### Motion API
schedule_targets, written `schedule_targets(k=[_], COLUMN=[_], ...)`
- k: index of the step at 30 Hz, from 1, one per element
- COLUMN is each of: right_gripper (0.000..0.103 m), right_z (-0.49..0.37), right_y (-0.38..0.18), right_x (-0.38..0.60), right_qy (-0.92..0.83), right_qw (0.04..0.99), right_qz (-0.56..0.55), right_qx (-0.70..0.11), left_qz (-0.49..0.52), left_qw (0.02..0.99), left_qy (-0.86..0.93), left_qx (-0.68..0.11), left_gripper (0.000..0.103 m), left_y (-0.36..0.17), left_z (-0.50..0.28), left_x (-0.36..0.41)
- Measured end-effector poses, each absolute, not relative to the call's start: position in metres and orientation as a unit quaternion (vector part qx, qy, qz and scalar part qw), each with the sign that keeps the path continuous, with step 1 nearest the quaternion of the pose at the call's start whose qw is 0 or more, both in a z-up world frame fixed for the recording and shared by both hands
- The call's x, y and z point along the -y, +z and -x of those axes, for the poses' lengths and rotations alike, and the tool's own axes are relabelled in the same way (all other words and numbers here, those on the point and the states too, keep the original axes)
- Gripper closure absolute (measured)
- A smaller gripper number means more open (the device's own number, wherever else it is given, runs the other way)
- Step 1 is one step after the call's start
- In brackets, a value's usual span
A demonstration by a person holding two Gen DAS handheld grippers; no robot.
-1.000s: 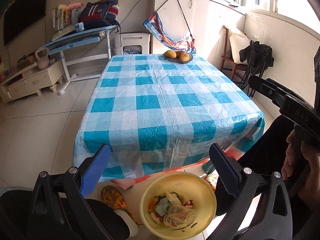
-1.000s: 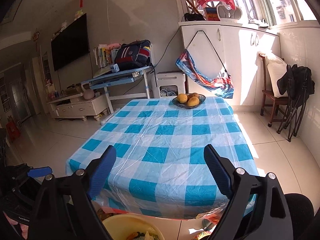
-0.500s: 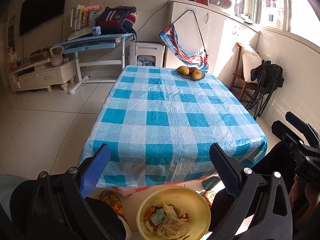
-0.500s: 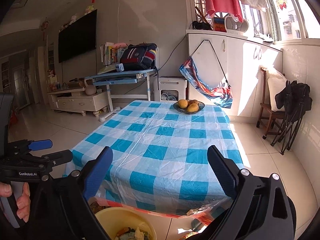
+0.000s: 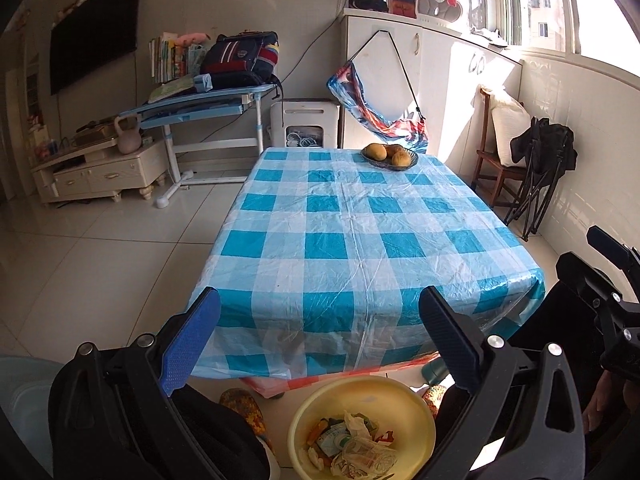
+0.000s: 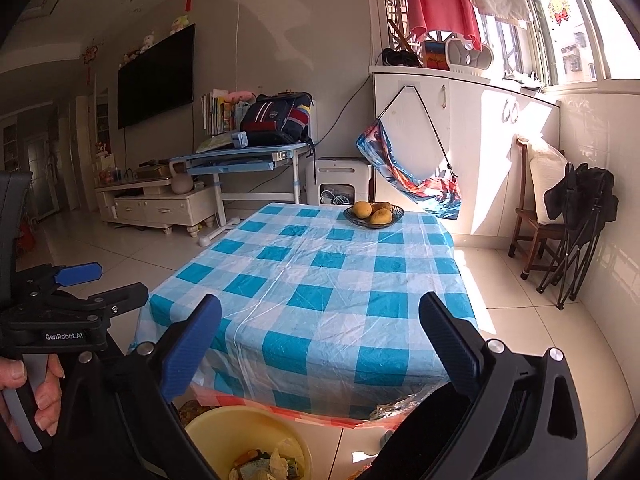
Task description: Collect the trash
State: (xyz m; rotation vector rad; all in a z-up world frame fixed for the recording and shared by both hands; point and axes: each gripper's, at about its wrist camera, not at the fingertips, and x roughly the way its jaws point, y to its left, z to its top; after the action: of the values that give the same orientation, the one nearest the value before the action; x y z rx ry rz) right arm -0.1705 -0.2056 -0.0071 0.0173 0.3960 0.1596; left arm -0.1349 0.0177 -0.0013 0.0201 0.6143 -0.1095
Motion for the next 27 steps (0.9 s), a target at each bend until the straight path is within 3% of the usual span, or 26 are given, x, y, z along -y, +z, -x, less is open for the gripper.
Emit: schedule_targets(k=[27], right_gripper=[0.008], right_z=[0.1701], right_y=[-0.0144], right_x=[0.2023], right_qy=[0.07], right_qw=[0.976], right_qz=[-0.003], right_qx=[-0.205], left_qz=[-0.04], left_qw=[0.951], left_qy=[0.009], left_qx=[-0.305], left_gripper=[0.007], left_y=[-0.003], left_z=[0.1292], left_x=[-0.0232])
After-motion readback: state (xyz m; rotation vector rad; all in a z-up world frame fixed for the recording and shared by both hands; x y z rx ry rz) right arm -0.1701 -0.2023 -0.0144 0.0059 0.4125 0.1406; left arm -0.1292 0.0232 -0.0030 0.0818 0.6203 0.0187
